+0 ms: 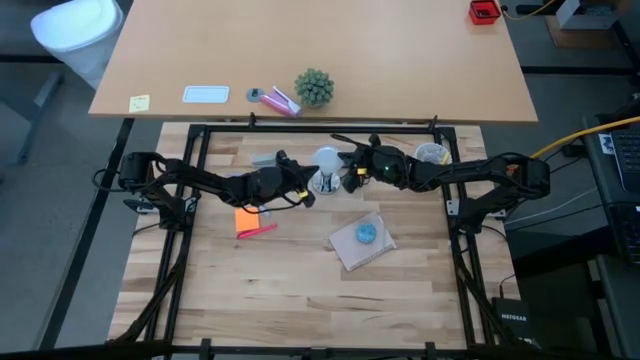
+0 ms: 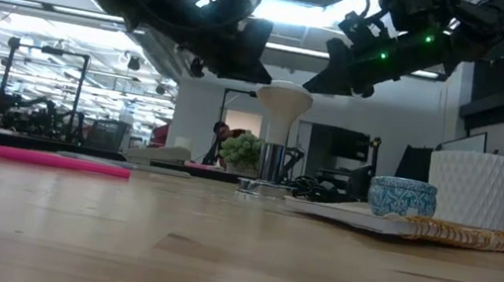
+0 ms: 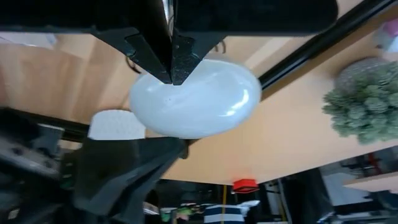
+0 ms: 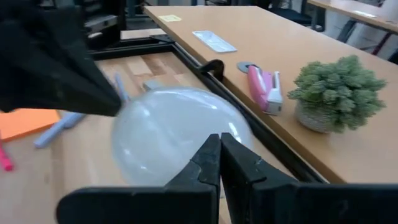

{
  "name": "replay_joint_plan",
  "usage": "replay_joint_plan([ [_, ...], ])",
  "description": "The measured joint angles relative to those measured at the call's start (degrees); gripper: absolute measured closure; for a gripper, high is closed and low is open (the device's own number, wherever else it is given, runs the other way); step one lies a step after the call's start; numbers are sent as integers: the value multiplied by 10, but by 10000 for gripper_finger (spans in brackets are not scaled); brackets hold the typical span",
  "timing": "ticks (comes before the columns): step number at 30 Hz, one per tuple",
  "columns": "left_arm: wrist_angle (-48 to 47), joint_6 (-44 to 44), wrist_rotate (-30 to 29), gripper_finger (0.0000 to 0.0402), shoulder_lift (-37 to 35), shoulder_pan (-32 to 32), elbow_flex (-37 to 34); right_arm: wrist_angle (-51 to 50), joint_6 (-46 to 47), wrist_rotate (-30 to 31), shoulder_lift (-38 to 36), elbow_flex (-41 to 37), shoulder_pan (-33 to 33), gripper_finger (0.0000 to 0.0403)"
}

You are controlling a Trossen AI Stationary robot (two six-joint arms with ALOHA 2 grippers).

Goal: Screw lightbulb
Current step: Insert the lightbulb into the lamp

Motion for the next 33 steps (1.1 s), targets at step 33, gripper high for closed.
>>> replay_joint_plan([
  [33, 80, 5, -5, 402, 1, 19, 0, 10, 6, -70, 1, 0, 2, 391],
])
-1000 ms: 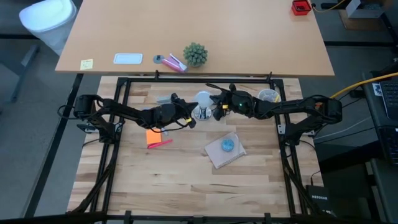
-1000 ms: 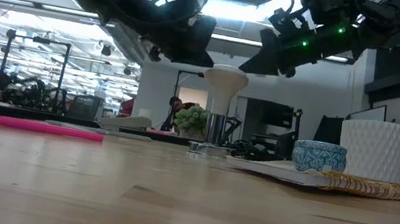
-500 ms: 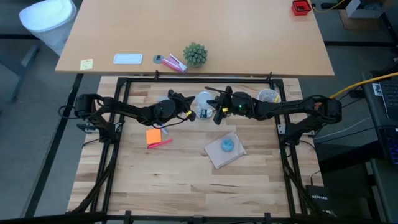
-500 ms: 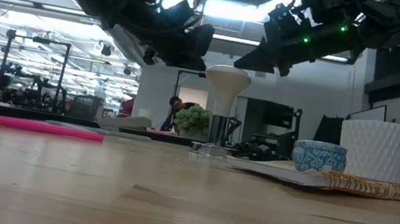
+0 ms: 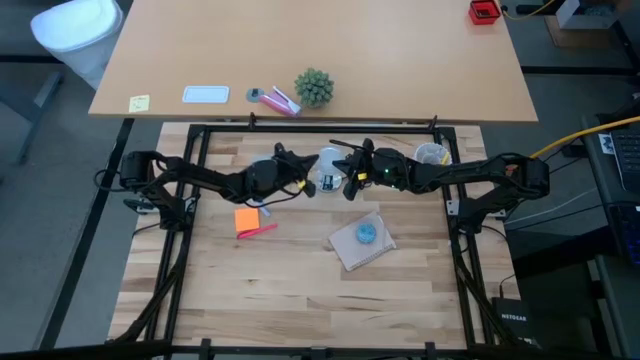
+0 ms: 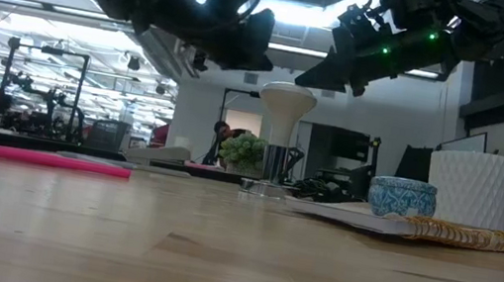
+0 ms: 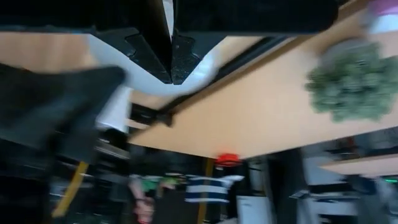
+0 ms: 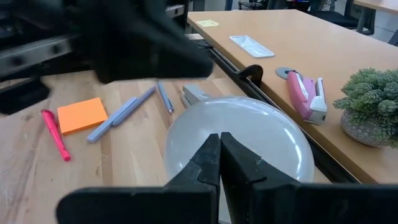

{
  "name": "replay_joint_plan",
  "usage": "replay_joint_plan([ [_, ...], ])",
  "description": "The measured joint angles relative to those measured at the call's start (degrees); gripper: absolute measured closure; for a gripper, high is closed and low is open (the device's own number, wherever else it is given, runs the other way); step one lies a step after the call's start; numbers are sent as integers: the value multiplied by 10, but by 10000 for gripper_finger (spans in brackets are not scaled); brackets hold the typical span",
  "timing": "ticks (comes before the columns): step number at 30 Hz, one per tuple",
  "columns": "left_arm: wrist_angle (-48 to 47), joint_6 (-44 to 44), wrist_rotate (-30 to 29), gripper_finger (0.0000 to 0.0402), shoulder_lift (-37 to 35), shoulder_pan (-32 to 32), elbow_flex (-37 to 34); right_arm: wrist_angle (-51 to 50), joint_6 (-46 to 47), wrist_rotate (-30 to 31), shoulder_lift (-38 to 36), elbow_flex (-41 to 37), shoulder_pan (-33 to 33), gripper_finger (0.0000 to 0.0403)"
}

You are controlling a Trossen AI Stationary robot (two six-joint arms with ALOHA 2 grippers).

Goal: Screw lightbulb
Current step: Insert the lightbulb into the lamp

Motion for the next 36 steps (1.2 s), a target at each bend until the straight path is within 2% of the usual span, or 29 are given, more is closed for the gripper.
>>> replay_joint_plan([
  [4, -14, 0, 66, 401, 0, -1, 0, 0, 0, 2, 0, 0, 0, 391],
  [7, -21, 1, 90, 401, 0, -1, 0, 0, 0, 3, 0, 0, 0, 391],
  [18, -71, 14, 94, 401, -1, -1, 0, 8, 0, 3, 0, -1, 0, 391],
  [28, -84, 12, 94, 401, 0, -1, 0, 27, 0, 4, 1, -2, -1, 391],
  [36, -80, 12, 94, 401, 0, -1, 0, 66, 0, 29, 1, -2, -1, 391],
])
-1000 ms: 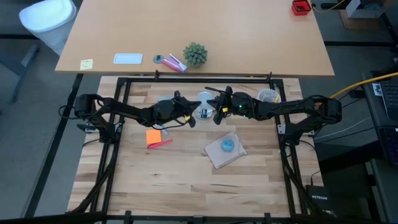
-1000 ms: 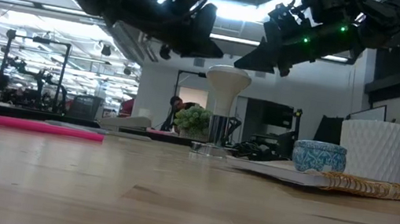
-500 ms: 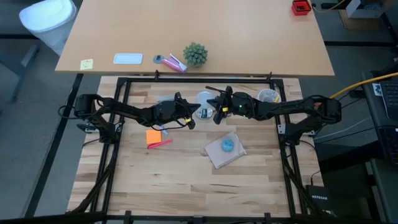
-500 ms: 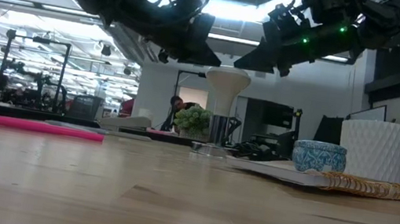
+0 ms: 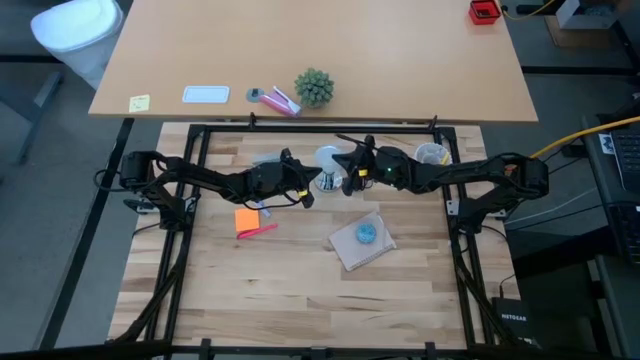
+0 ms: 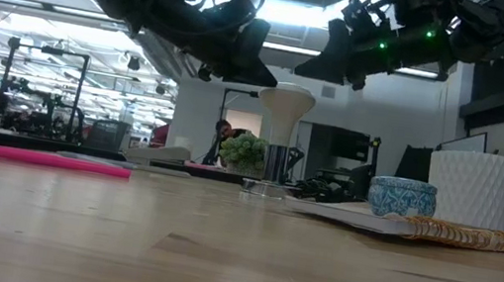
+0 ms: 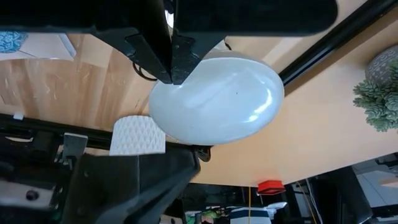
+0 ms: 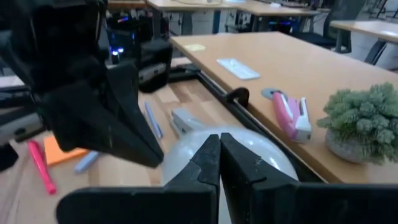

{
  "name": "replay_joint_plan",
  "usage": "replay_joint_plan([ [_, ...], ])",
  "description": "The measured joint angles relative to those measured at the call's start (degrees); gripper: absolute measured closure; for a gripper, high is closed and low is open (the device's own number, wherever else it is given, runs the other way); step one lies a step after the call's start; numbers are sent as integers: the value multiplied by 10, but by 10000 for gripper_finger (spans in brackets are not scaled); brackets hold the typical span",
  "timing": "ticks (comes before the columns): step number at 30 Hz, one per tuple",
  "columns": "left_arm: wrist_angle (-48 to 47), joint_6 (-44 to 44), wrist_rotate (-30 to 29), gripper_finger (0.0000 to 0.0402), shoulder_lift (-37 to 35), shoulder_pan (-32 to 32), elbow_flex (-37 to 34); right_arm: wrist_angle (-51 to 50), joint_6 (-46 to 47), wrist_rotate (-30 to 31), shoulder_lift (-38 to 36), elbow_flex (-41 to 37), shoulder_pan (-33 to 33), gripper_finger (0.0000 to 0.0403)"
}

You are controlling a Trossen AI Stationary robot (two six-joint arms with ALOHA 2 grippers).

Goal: Screw lightbulb
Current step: Insert the lightbulb into the lamp

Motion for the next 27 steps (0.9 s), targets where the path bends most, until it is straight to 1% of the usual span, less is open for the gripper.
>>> replay_joint_plan([
  [3, 0, 0, 0, 401, 0, 0, 0, 14, 0, 2, 0, 0, 0, 391],
  [4, 0, 0, 0, 401, 0, 0, 0, 16, -2, 11, 0, 0, 0, 391],
  [8, 1, 0, 0, 402, 0, 0, 0, 13, -13, 81, 0, 0, -1, 391],
  [10, 1, 0, 0, 401, 0, 0, 0, 7, -24, 101, 0, 0, -7, 391],
  [13, 1, 0, 0, 402, 0, 0, 0, -9, -21, 95, 0, 1, -21, 391],
  [17, 1, 0, 0, 401, 0, 0, 0, -31, -18, 61, 0, 1, -36, 391],
  [24, 2, 0, 0, 402, 0, 0, 0, -49, -16, 29, -1, 1, -33, 391],
  [27, 2, 0, 0, 401, 0, 0, 0, -60, -1, 20, -2, 2, -34, 391],
])
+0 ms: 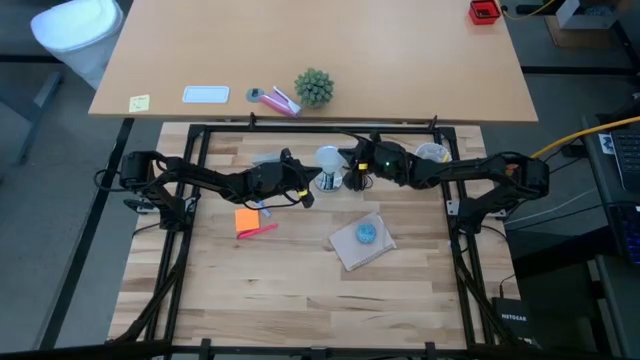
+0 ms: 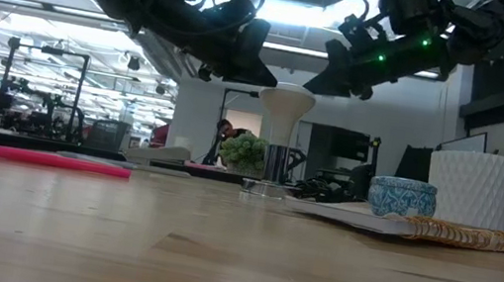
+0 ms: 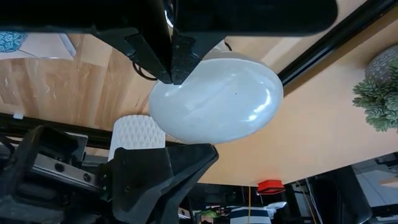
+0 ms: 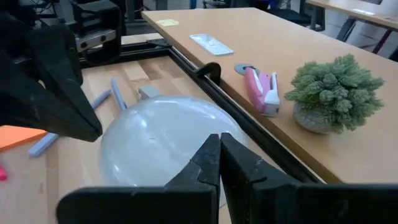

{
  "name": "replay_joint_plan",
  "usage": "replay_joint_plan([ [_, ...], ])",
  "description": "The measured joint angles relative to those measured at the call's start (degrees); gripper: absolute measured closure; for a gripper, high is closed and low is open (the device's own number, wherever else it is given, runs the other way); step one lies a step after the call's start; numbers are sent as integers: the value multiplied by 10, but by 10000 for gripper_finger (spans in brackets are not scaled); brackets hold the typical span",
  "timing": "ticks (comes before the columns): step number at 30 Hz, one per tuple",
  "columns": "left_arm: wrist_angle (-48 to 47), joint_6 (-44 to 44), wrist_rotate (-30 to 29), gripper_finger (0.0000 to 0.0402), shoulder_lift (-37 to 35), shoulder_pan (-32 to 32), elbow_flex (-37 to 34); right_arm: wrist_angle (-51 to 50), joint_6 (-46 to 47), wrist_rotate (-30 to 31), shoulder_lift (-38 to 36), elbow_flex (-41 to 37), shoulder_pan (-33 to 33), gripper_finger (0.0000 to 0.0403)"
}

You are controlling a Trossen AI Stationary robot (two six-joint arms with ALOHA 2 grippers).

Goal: Screw lightbulb
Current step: Insert the lightbulb into the lamp

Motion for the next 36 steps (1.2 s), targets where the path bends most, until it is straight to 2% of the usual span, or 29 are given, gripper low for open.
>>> replay_joint_plan([
  [8, 0, 0, -18, 401, 0, 1, 0, -10, 31, -26, -1, 1, 0, 391],
  [21, -1, -13, -103, 402, 0, 2, -1, -11, 90, -97, -1, 1, 1, 391],
  [25, 0, -26, -105, 401, 0, 12, -1, -5, 91, -116, 0, 0, 1, 391],
  [36, 17, -72, -103, 401, 0, 34, -1, 7, 91, -114, 1, -1, 1, 391],
])
